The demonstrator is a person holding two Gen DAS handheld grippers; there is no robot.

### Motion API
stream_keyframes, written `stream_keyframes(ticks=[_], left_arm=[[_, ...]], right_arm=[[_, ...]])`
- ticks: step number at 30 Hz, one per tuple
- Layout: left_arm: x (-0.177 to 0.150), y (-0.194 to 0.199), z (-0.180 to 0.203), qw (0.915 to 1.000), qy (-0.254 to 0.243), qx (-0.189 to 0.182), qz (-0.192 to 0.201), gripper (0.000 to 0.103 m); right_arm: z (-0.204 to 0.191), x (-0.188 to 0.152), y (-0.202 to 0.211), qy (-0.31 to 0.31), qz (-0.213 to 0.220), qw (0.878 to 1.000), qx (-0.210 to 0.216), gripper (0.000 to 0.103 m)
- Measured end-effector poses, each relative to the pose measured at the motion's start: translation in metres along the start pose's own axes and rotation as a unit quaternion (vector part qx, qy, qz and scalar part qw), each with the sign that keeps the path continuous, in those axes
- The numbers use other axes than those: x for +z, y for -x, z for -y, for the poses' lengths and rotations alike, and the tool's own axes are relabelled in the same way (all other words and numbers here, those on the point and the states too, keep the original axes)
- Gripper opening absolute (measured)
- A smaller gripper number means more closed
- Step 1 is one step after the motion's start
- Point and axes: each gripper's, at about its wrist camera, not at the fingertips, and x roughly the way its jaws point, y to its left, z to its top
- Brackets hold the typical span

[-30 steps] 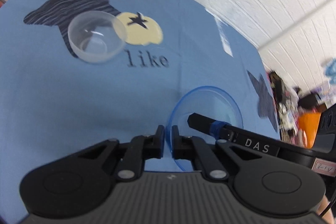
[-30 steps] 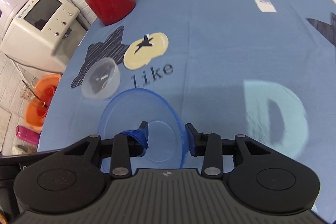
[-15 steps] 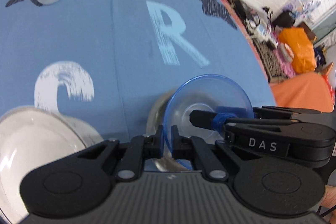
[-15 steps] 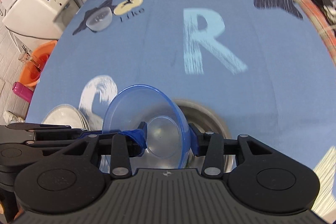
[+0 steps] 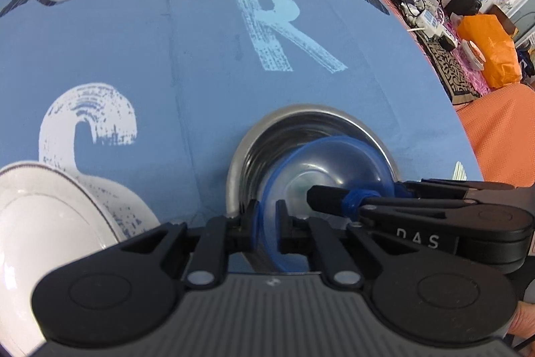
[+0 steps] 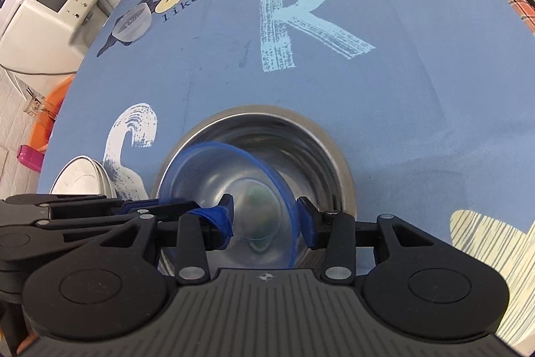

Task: Organize plates and bowls
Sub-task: 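Lower the blue bowl into the steel bowl and open both grippers, then move both grippers to the clear plastic bowl and close on its rim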

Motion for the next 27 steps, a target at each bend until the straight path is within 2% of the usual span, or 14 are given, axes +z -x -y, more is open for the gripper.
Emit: stream_keyframes(ticks=[2,4,6,7,8,9,14,17,19,24,27], left_arm=[[0.003,0.001,-0.001,0.9999,0.002,-0.010,-0.004,0.012],[0.006,0.003,-0.004,0.9997,0.010,-0.020,-0.010,0.025],[0.009,0.009,-0.005,0.9994,0.010,-0.032,-0.008,0.045],[0.010,0.011,-0.006,0.9990,0.010,-0.043,-0.010,0.050],[0.011,0.014,-0.007,0.9984,0.011,-0.054,-0.013,0.060],[0.013,0.016,-0.006,0.9977,0.012,-0.064,-0.017,0.065],[0.016,0.031,-0.004,0.9988,-0.007,-0.046,-0.014,0.065],[0.018,0.050,-0.017,0.9988,-0.007,-0.047,0.012,0.065],[0.021,0.066,-0.034,0.9987,-0.001,-0.033,0.039,0.066],[0.031,0.093,-0.117,0.9952,0.050,0.015,0.083,0.067],[0.036,0.095,-0.174,0.9903,0.098,0.046,0.086,0.067]], right_arm=[[0.001,0.001,0.005,0.004,0.007,1.000,-0.001,0.025],[0.005,0.003,0.010,-0.002,0.014,1.000,-0.001,0.026],[0.010,0.005,0.016,-0.011,0.019,1.000,0.007,0.025],[0.012,0.006,0.018,-0.017,0.020,1.000,0.012,0.025],[0.014,0.007,0.020,-0.024,0.020,0.999,0.016,0.025],[0.014,0.007,0.021,-0.027,0.021,0.999,0.017,0.026],[0.006,0.009,0.036,-0.015,0.037,0.999,0.017,0.026],[-0.001,0.017,0.047,-0.001,0.055,0.998,0.008,0.027],[-0.006,0.027,0.048,0.003,0.058,0.998,0.010,0.027],[-0.026,0.054,0.025,0.014,0.045,0.999,0.018,0.027],[-0.046,0.072,-0.005,0.021,0.022,0.999,0.024,0.027]])
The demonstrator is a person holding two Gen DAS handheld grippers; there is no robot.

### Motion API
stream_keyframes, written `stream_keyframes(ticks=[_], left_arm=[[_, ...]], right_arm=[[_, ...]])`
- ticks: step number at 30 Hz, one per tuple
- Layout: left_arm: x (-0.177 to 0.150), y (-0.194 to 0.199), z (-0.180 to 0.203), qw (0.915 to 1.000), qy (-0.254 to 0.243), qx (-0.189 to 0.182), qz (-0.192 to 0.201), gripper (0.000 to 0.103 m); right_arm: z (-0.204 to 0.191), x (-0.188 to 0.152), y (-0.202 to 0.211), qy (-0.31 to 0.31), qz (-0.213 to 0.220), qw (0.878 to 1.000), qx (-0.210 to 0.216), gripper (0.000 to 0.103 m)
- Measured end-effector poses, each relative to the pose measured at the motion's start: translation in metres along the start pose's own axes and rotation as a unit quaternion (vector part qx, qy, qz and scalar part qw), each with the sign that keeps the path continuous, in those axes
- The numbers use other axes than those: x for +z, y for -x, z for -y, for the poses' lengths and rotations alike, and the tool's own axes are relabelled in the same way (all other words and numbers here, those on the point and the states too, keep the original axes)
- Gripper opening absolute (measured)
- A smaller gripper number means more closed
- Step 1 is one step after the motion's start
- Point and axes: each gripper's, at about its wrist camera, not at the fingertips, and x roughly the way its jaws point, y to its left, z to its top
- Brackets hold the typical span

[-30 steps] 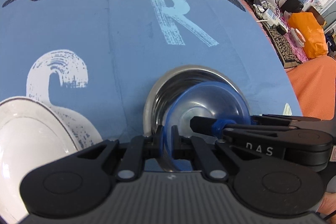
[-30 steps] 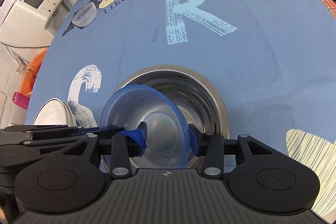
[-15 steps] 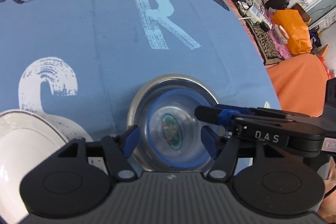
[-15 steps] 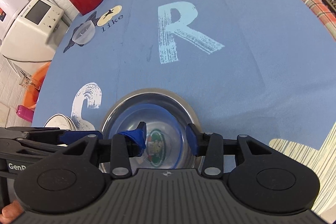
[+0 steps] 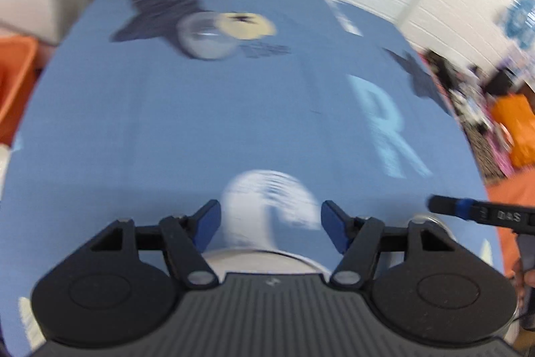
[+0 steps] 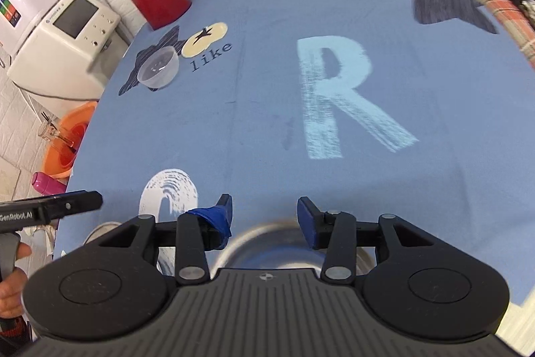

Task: Organize plates and bowls
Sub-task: 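Move both grippers to the clear plastic bowl and close on its rim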

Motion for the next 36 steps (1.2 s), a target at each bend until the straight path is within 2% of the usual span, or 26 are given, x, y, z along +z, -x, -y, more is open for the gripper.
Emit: stream_keyframes(ticks=[4,7,12,15,17,23,28,29,30,31,33,36], left_arm=[[0.027,-0.013,-0.058,0.9983,0.050,0.030,0.003,0.067],[0.059,-0.028,-0.085,0.9962,0.082,0.027,0.008,0.067],[0.117,-0.058,-0.093,0.9945,0.101,0.010,0.026,0.067],[0.149,-0.078,-0.089,0.9945,0.097,0.011,0.037,0.067],[0.165,-0.094,-0.087,0.9949,0.093,0.020,0.034,0.067],[0.183,-0.140,-0.095,0.9941,0.100,0.041,0.011,0.067],[0.183,-0.151,-0.099,0.9932,0.102,0.054,0.018,0.067],[0.183,-0.151,-0.100,0.9928,0.104,0.055,0.022,0.064],[0.183,-0.151,-0.101,0.9928,0.106,0.050,0.026,0.045],[0.183,-0.152,-0.101,0.9930,0.106,0.046,0.025,0.040],[0.182,-0.154,-0.100,0.9942,0.101,0.032,0.014,0.004],[0.174,-0.152,-0.098,0.9933,0.115,0.004,0.007,0.000]], right_arm=[[-0.032,0.032,-0.048,0.020,-0.027,0.999,0.014,0.027],[-0.059,0.063,-0.084,0.029,-0.035,0.998,0.033,0.027],[-0.099,0.119,-0.135,0.026,-0.023,0.997,0.069,0.028],[-0.120,0.149,-0.159,0.039,-0.007,0.997,0.064,0.028],[-0.130,0.164,-0.177,0.050,-0.012,0.997,0.056,0.028],[-0.144,0.189,-0.217,0.096,-0.017,0.995,0.017,0.029],[-0.153,0.196,-0.238,0.117,-0.033,0.992,0.011,0.029],[-0.151,0.196,-0.240,0.114,-0.035,0.993,0.019,0.026],[-0.149,0.196,-0.240,0.106,-0.029,0.993,0.033,0.026],[-0.147,0.194,-0.240,0.095,-0.029,0.994,0.044,0.025],[-0.147,0.189,-0.238,0.082,-0.034,0.994,0.058,0.024],[-0.152,0.176,-0.231,0.067,-0.052,0.993,0.079,0.021]])
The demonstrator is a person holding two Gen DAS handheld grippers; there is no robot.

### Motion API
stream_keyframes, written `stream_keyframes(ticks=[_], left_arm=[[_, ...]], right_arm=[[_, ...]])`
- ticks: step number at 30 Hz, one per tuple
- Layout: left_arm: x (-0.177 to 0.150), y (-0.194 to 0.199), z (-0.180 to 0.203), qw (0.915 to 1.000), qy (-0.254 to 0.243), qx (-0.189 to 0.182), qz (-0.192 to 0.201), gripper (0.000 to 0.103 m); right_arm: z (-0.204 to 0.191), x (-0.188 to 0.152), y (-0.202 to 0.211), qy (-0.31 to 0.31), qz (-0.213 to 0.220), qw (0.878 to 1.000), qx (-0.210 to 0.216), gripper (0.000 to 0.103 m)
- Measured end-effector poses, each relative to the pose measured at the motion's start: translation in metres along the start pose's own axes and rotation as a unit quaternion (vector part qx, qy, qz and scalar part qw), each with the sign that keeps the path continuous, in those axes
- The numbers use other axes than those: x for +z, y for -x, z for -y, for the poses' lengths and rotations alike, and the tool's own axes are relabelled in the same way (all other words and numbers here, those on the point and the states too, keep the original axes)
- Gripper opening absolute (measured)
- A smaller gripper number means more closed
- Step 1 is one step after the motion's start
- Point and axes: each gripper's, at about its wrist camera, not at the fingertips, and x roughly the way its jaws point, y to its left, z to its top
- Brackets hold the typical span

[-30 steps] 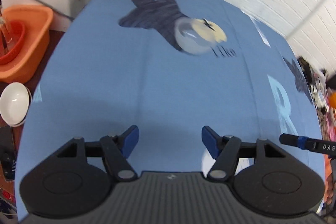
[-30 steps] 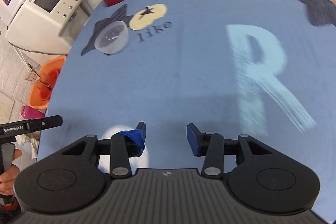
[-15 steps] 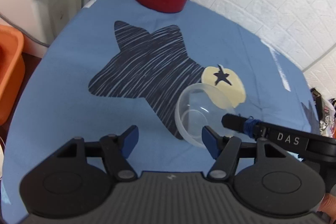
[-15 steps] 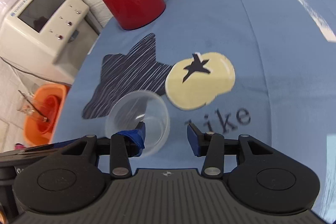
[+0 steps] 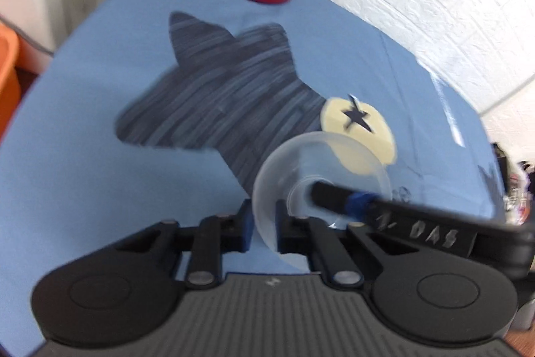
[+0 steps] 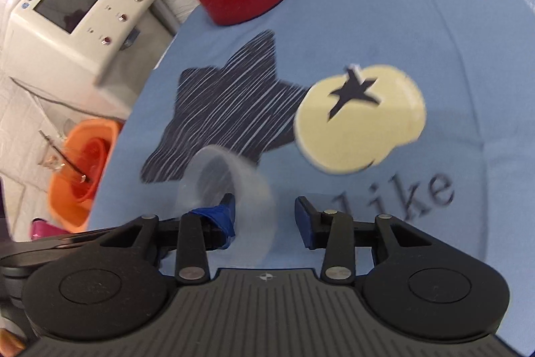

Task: Organize plates and bowls
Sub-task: 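Move both grippers to the clear plastic bowl and close on its rim, then carry the clear bowl into the blue bowl and open both grippers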

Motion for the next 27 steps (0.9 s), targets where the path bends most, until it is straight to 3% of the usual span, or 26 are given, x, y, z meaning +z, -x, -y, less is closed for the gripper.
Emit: stream_keyframes(ticks=[7,12,20,27], left_arm=[[-0.030,0.039,0.018,0.9996,-0.009,-0.025,-0.009,0.000],[-0.063,0.071,0.053,0.9979,-0.042,-0.048,-0.010,0.000],[-0.151,0.117,0.127,0.9876,-0.112,-0.104,-0.037,0.000],[-0.240,0.129,0.177,0.9742,-0.159,-0.137,-0.083,0.000]], right_arm=[[-0.015,-0.029,0.045,0.008,0.012,1.000,-0.014,0.023],[-0.016,-0.059,0.093,0.026,0.020,0.998,-0.049,0.024],[0.014,-0.140,0.186,0.019,0.013,0.993,-0.112,0.027],[0.049,-0.224,0.247,-0.019,0.012,0.988,-0.151,0.027]])
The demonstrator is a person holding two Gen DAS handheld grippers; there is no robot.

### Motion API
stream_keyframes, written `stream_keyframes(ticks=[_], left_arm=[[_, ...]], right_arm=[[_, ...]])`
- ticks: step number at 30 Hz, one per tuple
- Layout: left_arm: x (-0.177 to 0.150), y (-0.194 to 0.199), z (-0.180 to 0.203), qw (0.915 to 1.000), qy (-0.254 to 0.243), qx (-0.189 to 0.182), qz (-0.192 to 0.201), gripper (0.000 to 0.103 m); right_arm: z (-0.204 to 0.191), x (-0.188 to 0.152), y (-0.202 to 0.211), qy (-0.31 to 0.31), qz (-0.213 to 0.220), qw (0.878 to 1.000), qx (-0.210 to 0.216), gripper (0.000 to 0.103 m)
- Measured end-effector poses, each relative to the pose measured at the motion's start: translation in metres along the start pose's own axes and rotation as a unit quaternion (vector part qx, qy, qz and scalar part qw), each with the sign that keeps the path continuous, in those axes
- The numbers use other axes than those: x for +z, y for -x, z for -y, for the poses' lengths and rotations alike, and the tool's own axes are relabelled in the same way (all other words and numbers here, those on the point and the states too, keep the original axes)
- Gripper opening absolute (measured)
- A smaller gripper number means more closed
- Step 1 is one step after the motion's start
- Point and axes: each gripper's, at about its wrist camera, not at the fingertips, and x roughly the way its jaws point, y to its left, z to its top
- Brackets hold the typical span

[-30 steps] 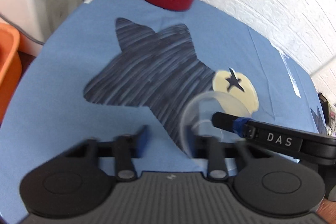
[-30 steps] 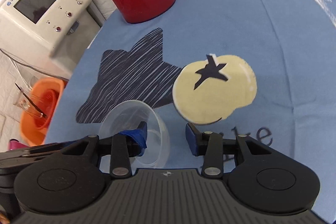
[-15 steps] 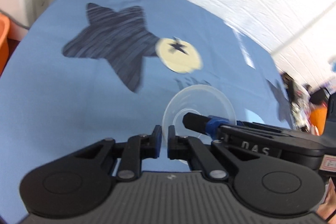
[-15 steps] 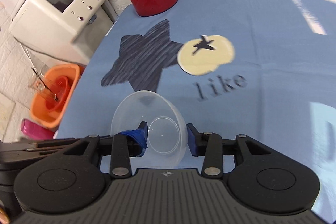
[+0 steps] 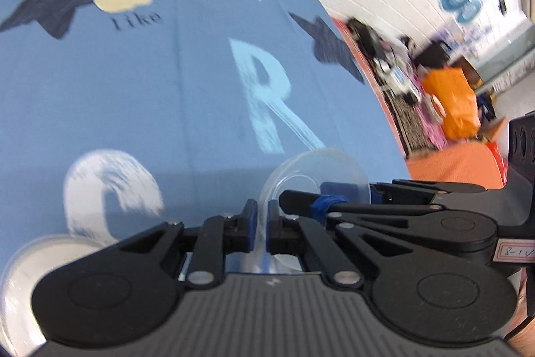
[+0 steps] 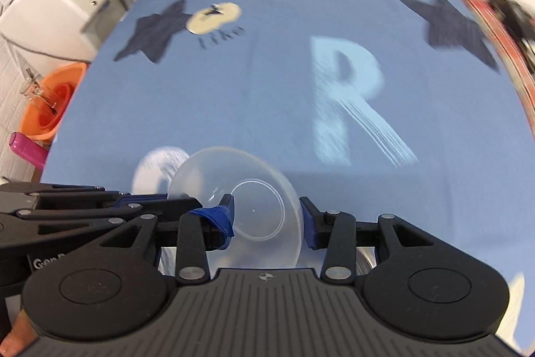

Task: Organize plates and bowls
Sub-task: 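Carry the clear bowl into the blue bowl and open both grippers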

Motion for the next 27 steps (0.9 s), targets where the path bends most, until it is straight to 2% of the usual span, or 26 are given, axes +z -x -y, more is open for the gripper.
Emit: stream_keyframes(ticks=[4,8,12,18,19,21,22,27], left_arm=[[-0.032,-0.014,0.024,0.9995,-0.021,0.006,-0.025,0.000],[-0.051,-0.027,0.030,0.9985,-0.030,0.023,-0.039,0.000],[-0.051,-0.037,0.023,0.9979,-0.027,0.043,-0.041,0.000],[-0.047,-0.037,0.020,0.9982,-0.026,0.039,-0.038,0.000],[-0.046,-0.036,0.020,0.9982,-0.026,0.038,-0.039,0.003],[-0.044,-0.029,0.019,0.9982,-0.027,0.046,-0.028,0.042],[-0.043,-0.025,0.019,0.9984,-0.029,0.044,-0.020,0.049],[-0.042,-0.006,0.017,0.9990,-0.032,0.031,0.002,0.052]], right_arm=[[0.022,-0.037,0.005,-0.024,-0.010,1.000,0.000,0.027],[0.034,-0.060,-0.002,-0.041,-0.019,0.999,0.009,0.027],[0.037,-0.068,-0.011,-0.046,-0.017,0.999,0.018,0.027],[0.043,-0.069,-0.005,-0.051,-0.012,0.998,0.032,0.026],[0.044,-0.068,-0.001,-0.052,-0.009,0.998,0.031,0.026],[0.047,-0.065,0.007,-0.055,0.001,0.998,0.023,0.027],[0.050,-0.064,0.012,-0.058,0.007,0.998,0.023,0.027],[0.065,-0.063,0.027,-0.074,0.034,0.996,0.024,0.027]])
